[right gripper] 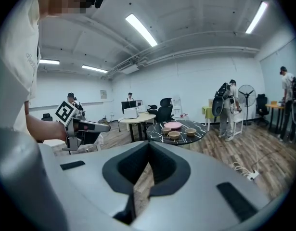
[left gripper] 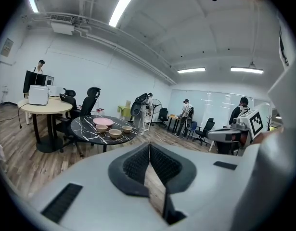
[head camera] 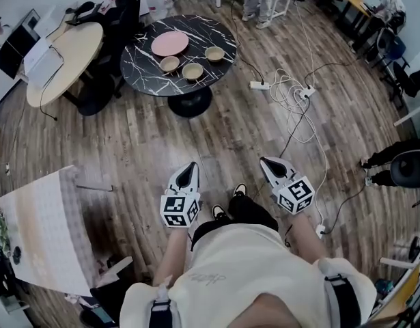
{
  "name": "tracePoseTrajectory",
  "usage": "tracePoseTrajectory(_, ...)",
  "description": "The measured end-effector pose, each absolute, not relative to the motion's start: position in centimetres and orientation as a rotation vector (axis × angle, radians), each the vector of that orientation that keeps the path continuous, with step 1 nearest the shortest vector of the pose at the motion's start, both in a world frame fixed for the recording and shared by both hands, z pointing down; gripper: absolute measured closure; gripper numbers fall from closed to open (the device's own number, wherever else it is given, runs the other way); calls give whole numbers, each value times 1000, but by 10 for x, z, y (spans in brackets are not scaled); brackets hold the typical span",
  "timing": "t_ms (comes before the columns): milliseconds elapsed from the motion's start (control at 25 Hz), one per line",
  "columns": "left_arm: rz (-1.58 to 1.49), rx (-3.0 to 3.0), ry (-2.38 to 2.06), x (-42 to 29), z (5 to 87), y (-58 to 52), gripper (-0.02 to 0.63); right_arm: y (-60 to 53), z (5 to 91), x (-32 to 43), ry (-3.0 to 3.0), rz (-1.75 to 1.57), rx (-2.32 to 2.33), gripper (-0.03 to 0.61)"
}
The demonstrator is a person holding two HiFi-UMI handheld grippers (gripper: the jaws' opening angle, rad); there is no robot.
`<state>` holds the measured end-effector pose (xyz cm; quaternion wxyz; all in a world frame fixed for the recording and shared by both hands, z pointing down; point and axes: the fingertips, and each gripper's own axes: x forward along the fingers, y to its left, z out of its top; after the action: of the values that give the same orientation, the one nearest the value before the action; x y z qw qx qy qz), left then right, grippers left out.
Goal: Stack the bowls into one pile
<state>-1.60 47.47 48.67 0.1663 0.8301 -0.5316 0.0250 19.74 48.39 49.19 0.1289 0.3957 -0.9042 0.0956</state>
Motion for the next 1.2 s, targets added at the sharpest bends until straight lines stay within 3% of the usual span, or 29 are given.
tracePoseTrajectory(400, 117, 2296, -1546, -21, 502, 456, 594, 459, 507, 195, -2650, 342, 1108, 572)
tracePoseTrajectory(1200, 191, 2379, -1644, 7, 449, 332, 594, 317, 507, 218, -2808, 356, 1094, 572)
